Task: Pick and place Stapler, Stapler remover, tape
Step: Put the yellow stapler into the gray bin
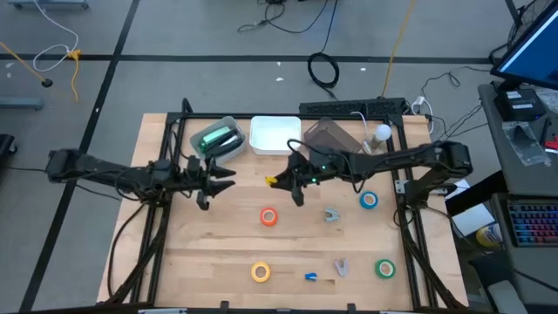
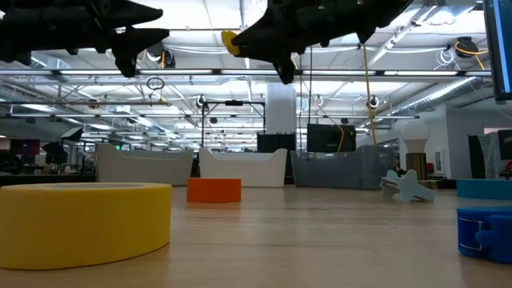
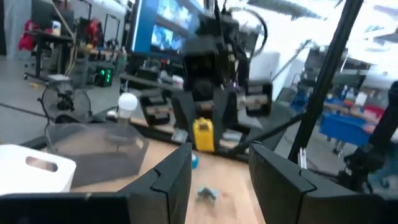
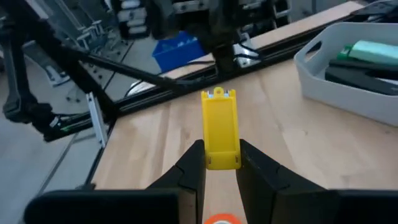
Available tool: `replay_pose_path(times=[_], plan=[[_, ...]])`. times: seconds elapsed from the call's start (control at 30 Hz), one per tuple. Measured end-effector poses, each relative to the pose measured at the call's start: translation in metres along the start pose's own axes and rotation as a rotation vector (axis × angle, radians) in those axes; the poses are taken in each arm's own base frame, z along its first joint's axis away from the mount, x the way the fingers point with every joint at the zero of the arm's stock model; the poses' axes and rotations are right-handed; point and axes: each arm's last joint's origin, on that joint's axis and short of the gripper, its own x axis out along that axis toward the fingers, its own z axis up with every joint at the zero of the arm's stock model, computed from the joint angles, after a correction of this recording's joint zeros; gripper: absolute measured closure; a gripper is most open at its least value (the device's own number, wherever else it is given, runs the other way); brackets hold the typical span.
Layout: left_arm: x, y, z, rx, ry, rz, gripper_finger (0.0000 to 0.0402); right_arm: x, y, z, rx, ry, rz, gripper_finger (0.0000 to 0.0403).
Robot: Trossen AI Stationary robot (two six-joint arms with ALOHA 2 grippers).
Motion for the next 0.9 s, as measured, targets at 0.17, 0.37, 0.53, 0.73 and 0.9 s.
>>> replay_pose_path(times=[0.17,0.37,0.53,0.73,0.9], plan=[[0.016,-0.005,-0.003,0.024,0.059,-0.001,0.0243,0.004,-0.003,0.005,-0.002,-0.054,0.013,0.0344],[0.042,-0.008,0.001,0.061,0.097,0.027,0.0243,0.005,-0.003,0.004,-0.009,-0.053,0.016,0.0344],[0.063,-0.01,-0.001,0.071,0.135,0.048,0.0243,0.005,-0.003,0.005,-0.012,-0.059,0.014,0.0344],[0.08,-0.011,-0.006,0.096,0.169,0.053,0.0243,0.005,-0.002,0.004,-0.019,-0.045,0.032,0.0344],[0.082,-0.011,-0.006,0.112,0.172,0.057,0.0243,0.004,-0.002,0.004,-0.018,-0.042,0.035,0.0344]])
